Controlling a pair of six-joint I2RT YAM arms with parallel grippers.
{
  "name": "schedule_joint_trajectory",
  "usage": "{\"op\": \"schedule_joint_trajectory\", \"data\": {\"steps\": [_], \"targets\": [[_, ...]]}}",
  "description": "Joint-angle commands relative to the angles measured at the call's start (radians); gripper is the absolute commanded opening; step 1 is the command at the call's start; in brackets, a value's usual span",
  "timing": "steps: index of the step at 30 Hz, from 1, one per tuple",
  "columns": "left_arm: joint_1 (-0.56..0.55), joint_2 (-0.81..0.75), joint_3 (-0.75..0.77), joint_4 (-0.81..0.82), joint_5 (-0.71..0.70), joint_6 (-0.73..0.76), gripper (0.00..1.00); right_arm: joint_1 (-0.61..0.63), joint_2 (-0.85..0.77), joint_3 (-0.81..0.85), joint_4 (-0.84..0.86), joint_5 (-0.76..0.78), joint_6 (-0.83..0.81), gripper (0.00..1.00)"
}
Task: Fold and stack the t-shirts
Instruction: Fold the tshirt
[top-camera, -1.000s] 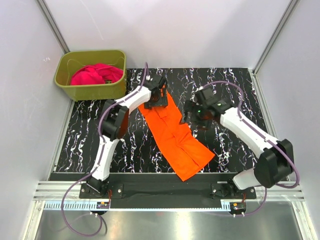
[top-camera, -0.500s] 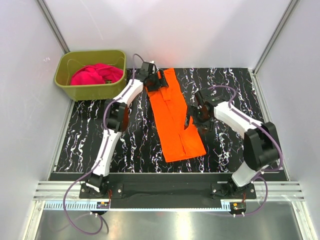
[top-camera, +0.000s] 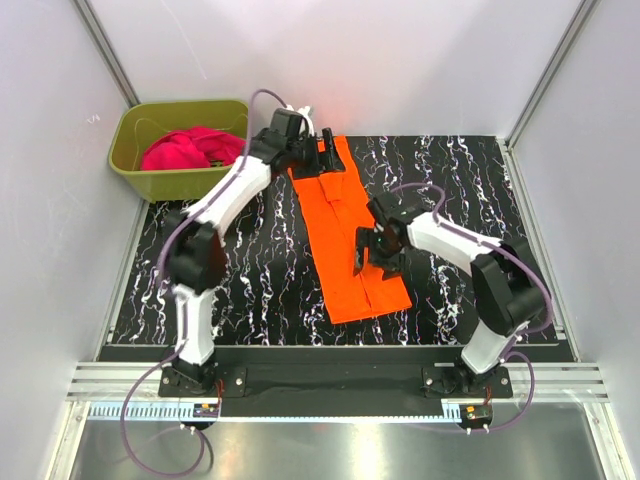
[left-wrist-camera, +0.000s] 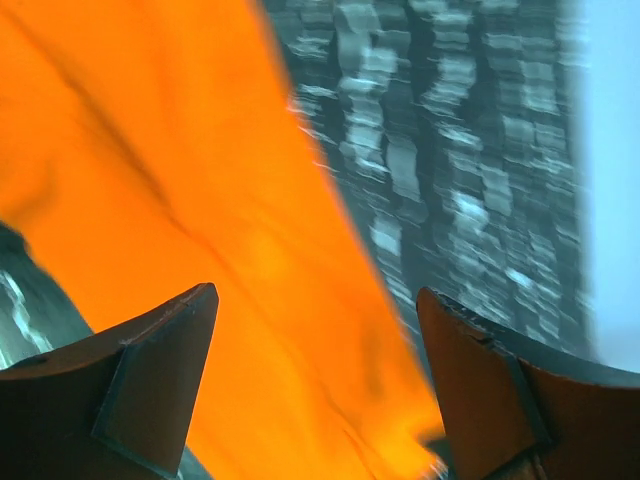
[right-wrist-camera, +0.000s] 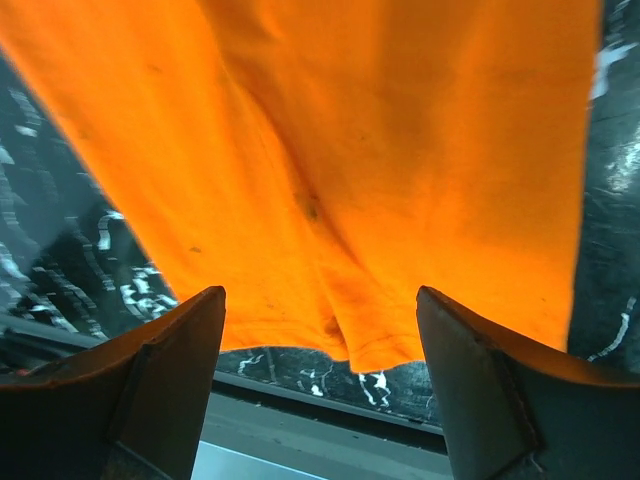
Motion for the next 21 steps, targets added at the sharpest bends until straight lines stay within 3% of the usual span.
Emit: {"op": "schedule_joint_trajectory", "data": {"steps": [1, 5, 8, 13, 18, 21], "targets": [[-0.057, -0.322, -0.131, 0.011, 0.017, -0.023, 0.87, 0.043, 0.052, -0.030, 0.033, -0.008, -0.020, 0.84], [-0.117, -0.584, -0.386, -0.045, -0.110, -0.046, 0.87, 0.093, 0.080, -0.061, 0.102, -0.039, 0.031, 0.85], [-0.135, -0.788, -0.606, -0.110, -0.172, -0.098, 0.86, 0.135, 0.106, -0.119, 0.183, -0.154, 0.130, 0.85], [-0.162, -1.086, -0.918, -0.194, -0.221, -0.178, 0.86, 0.221, 0.025, -0.129, 0.288, -0.231, 0.198, 0.86], [-0.195, -1.217, -1.150, -0.210, -0.187, -0.285, 0.84, 0.198, -0.196, -0.129, 0.146, -0.125, 0.175, 0.98], [-0.224, -1.217, -1.268, -0.173, -0.143, -0.336, 0.83, 0.152, -0.320, -0.211, 0.048, -0.114, 0.147, 0.98]]}}
